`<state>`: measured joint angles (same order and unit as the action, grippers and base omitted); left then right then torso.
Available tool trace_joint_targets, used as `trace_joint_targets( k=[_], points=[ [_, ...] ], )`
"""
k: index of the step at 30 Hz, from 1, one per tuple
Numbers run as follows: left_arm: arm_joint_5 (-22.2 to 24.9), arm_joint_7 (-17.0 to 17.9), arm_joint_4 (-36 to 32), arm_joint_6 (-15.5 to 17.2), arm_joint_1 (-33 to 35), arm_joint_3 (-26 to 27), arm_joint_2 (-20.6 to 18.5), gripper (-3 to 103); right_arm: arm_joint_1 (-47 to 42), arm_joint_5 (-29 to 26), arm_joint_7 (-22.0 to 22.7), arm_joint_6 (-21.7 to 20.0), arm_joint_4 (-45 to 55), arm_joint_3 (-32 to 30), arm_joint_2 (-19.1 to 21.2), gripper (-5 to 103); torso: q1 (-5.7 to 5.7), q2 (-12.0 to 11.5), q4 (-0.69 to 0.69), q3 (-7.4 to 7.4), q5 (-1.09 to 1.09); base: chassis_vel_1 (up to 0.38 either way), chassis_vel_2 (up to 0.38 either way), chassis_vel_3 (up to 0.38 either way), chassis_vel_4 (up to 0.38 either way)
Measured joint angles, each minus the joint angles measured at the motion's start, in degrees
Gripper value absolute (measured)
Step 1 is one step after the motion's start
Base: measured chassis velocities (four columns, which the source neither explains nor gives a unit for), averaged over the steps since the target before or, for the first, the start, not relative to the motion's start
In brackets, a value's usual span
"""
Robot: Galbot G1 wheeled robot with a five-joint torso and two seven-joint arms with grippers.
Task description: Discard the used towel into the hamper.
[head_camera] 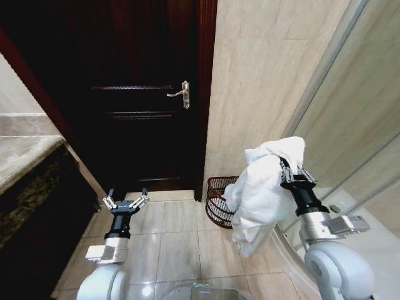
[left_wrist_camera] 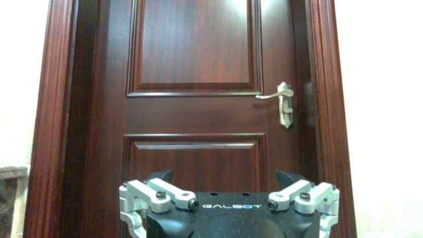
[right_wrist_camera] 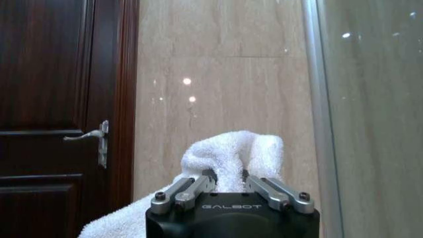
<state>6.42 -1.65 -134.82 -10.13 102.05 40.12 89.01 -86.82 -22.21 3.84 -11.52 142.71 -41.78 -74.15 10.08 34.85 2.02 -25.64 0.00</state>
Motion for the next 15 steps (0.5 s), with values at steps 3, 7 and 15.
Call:
trace_joint_targets(
  k=[3, 7, 15],
  points=[
    [0.01, 0.01, 0.07, 0.0, -0.05, 0.02, 0.02, 100, 0.53, 0.19, 0.54, 0.03, -0.25, 0.39, 0.3, 14, -0.02, -0.05, 0.0, 0.03, 0.0, -0.086, 0.082, 0.083, -0.078],
    [-0.01, 0.01, 0.25, -0.08, -0.06, 0.02, 0.37, 100, 1.11, -0.19, 1.64, -0.12, -0.35, 0.58, 1.82, 14, -0.04, -0.11, -0.01, 0.06, 0.01, -0.056, 0.073, 0.054, -0.062],
    [-0.99, 0.07, 0.55, -1.44, 0.91, 0.25, 1.8, 100, 9.75, -10.16, 7.03, -4.22, -0.29, -0.42, 8.56, 14, -0.1, -0.17, 0.0, 0.12, 0.01, -0.004, 0.008, 0.003, -0.005]
  ],
)
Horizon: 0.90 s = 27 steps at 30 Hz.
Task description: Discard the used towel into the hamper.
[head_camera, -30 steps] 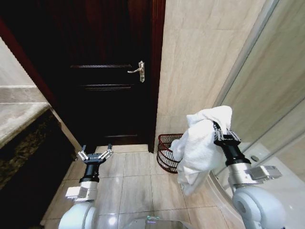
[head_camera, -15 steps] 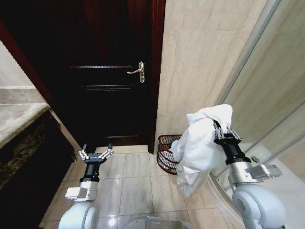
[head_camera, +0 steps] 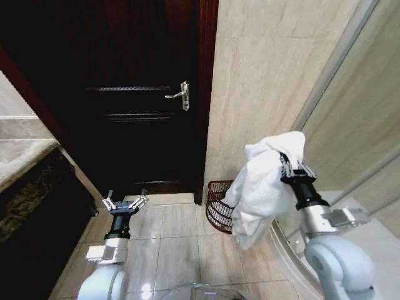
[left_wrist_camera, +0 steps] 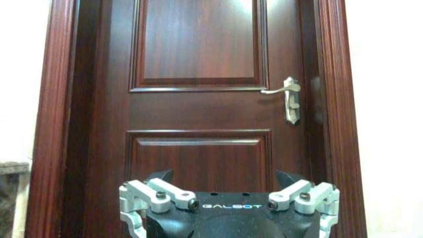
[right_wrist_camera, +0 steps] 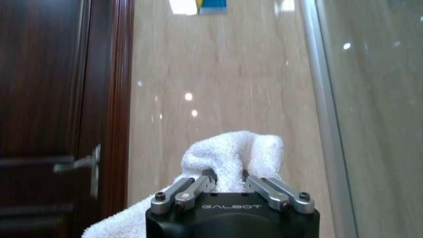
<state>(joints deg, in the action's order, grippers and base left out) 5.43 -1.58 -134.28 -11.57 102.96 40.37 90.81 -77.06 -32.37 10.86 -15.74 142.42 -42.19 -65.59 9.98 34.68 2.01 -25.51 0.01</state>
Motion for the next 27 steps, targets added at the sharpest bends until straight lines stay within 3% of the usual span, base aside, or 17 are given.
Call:
trace_joint_targets(
  k=[6, 12, 21, 27],
  points=[
    [-1.41, 0.08, -0.49, -1.55, 2.06, 0.32, 1.33, 100, 15.85, -9.93, 4.79, -3.18, -4.28, 2.74, 7.15, 14, 0.0, -0.06, 0.02, 0.02, -0.01, 0.0, 0.0, 0.0, 0.0],
    [-2.44, 0.18, -1.79, -1.97, 3.32, 0.43, 1.39, 100, 28.99, -13.9, 5.9, -3.67, -11.7, 7.07, 11.13, 14, -0.01, -0.09, 0.01, 0.03, 0.0, 0.0, 0.0, 0.0, 0.0],
    [-2.72, 0.24, -3.03, -1.99, 4.0, 0.79, 1.38, 100, 44.5, -18.64, 5.21, -5.11, -21.71, 10.71, 14.4, 14, -0.02, -0.12, -0.01, 0.06, 0.0, 0.0, 0.0, 0.0, 0.0],
    [-2.73, 0.24, -3.29, -1.98, 3.96, 0.73, 1.37, 100, 49.79, -19.47, 4.59, -5.45, -25.74, 13.47, 14.37, 14, -0.03, -0.13, -0.01, 0.07, 0.0, 0.0, 0.0, 0.0, 0.0]
  ],
)
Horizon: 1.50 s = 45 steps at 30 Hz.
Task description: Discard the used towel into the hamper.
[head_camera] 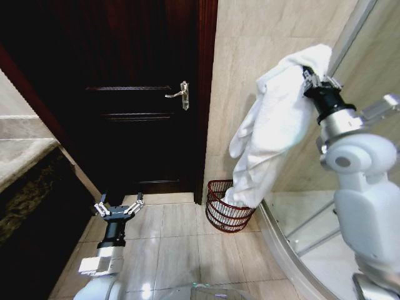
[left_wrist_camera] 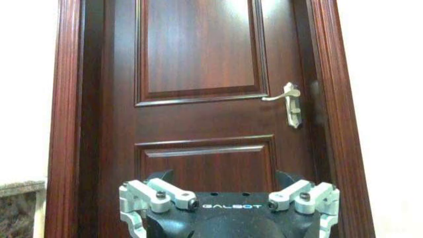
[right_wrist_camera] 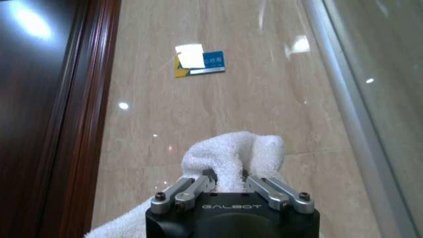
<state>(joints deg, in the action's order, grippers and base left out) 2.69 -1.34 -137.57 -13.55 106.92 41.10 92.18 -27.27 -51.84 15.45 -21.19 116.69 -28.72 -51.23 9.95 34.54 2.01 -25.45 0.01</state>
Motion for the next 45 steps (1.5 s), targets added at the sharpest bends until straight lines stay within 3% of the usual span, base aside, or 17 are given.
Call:
trace_joint_targets(
  k=[8, 45],
  points=[
    [0.03, 0.03, -0.15, -0.32, 0.03, 0.03, -0.02, 100, 4.74, 0.27, -0.96, 0.78, -6.21, 4.87, -2.15, 14, -0.01, -0.02, 0.01, 0.01, -0.01, 0.0, 0.0, 0.0, 0.0],
    [-0.76, -0.08, -1.6, -1.65, 0.99, -0.31, -0.04, 100, 3.38, 4.48, -3.48, 3.2, -11.8, 7.8, -4.74, 14, -0.02, -0.04, 0.01, 0.03, -0.01, 0.0, 0.0, 0.0, 0.0]
  ],
)
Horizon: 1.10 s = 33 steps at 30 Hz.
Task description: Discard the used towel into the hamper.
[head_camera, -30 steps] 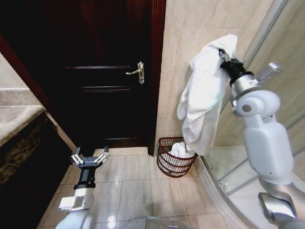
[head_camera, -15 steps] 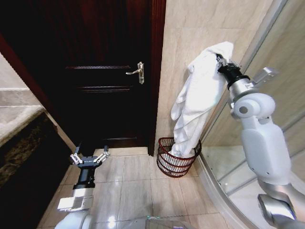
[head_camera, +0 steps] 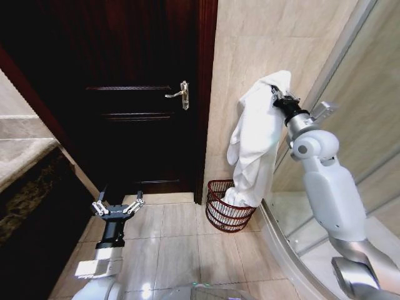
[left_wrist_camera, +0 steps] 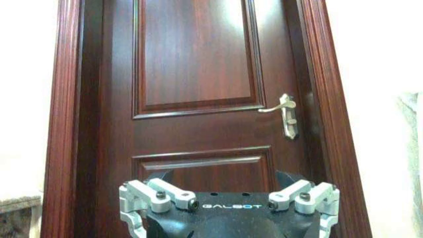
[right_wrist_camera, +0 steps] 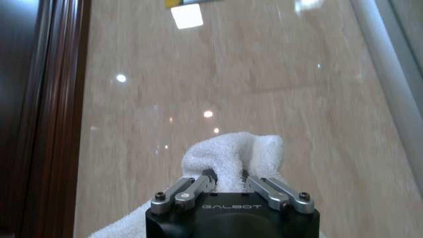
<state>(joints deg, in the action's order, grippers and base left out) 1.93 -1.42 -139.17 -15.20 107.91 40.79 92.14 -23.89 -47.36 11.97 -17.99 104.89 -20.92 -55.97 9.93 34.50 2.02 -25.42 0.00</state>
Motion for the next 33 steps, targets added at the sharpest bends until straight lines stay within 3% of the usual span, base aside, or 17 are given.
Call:
trace_joint_targets(
  k=[9, 21, 26, 33],
  points=[
    [0.02, -0.03, 0.33, -0.01, -0.52, -0.12, 0.0, 100, 4.08, -2.1, 0.18, -0.72, 0.22, -0.03, 1.56, 14, 0.0, 0.0, -0.01, 0.02, -0.02, 0.0, 0.0, 0.0, 0.0],
    [0.09, 0.02, 0.92, -0.76, -0.65, -0.01, 0.0, 100, -6.46, 4.03, -2.06, 1.19, -1.53, -0.14, -5.11, 14, 0.0, 0.0, 0.0, 0.01, 0.0, 0.0, 0.0, 0.0, 0.0],
    [0.12, 0.0, 0.53, -0.67, -0.62, -0.14, 0.0, 100, -7.19, 4.91, -2.26, 1.84, -2.35, 0.0, -6.01, 14, 0.0, 0.0, -0.01, 0.0, 0.01, 0.0, 0.0, 0.0, 0.0],
    [0.37, -0.01, 0.28, -0.62, -0.59, 0.08, 0.0, 100, -2.44, 2.53, -0.97, 1.66, -1.61, 0.69, -4.06, 14, 0.0, 0.0, 0.0, 0.0, -0.02, 0.0, 0.0, 0.0, 0.0]
  ],
)
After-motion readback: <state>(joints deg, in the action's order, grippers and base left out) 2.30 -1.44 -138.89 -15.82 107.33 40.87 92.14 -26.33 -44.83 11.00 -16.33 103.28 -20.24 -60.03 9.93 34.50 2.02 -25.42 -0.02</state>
